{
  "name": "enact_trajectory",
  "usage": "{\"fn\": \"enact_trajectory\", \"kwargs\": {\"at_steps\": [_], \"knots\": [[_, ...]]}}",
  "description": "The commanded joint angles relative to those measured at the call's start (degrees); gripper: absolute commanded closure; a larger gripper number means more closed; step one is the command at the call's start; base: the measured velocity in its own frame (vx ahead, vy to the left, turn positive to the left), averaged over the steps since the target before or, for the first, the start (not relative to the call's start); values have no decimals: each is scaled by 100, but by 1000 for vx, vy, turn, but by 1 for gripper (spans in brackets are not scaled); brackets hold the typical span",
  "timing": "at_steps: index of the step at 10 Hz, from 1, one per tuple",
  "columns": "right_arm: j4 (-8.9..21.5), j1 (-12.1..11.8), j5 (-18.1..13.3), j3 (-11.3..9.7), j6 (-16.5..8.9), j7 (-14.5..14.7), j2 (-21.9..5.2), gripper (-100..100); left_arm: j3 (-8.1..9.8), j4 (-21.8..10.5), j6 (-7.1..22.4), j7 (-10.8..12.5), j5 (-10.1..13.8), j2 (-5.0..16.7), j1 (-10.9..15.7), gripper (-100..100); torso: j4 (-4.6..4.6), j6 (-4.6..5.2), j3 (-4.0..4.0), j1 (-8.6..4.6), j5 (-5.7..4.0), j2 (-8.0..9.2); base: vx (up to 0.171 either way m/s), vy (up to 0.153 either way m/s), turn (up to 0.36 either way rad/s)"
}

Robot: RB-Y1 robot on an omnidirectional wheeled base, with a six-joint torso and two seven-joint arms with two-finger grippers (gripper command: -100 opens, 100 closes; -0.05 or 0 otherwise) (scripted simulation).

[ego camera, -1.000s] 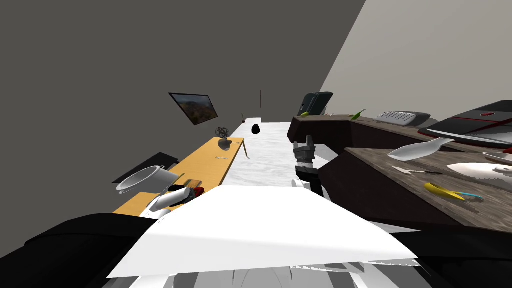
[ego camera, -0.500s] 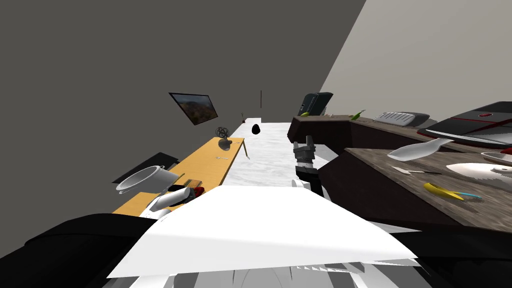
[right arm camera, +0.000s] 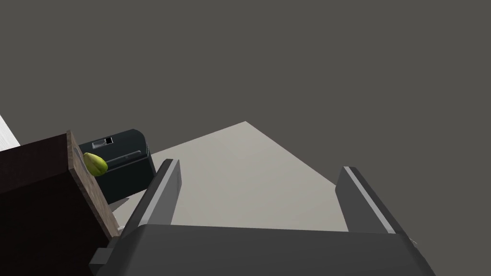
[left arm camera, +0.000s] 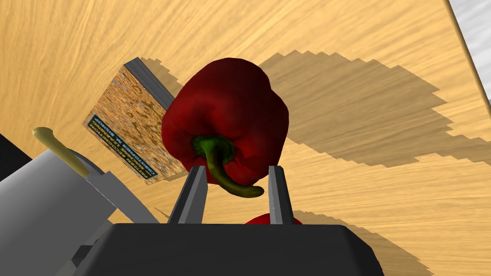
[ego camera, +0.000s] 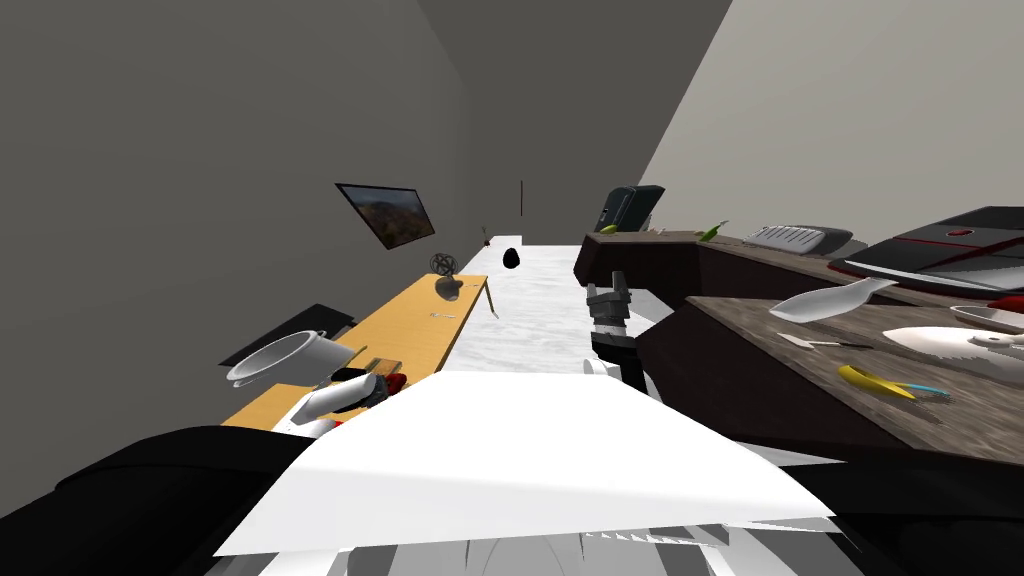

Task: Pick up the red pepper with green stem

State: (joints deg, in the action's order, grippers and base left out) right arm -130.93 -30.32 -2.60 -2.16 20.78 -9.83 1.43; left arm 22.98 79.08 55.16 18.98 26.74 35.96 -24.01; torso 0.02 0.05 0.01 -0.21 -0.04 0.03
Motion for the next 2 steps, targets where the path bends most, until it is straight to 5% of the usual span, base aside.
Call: {"fn": "enact_trajectory", "kwargs": {"at_steps": [1, 2], "knots": [[0, 0, 0, 0, 0, 0, 0, 0, 0, 0, 0, 0, 0, 0, 0, 100, 0, 0, 0, 0, 0, 0, -4, -22, 2], [0, 0, 0, 0, 0, 0, 0, 0, 2, 15, 23, 6, 4, 4, -5, 0, 0, 0, -1, 10, 2, -2, -1, -5, 1]]}}
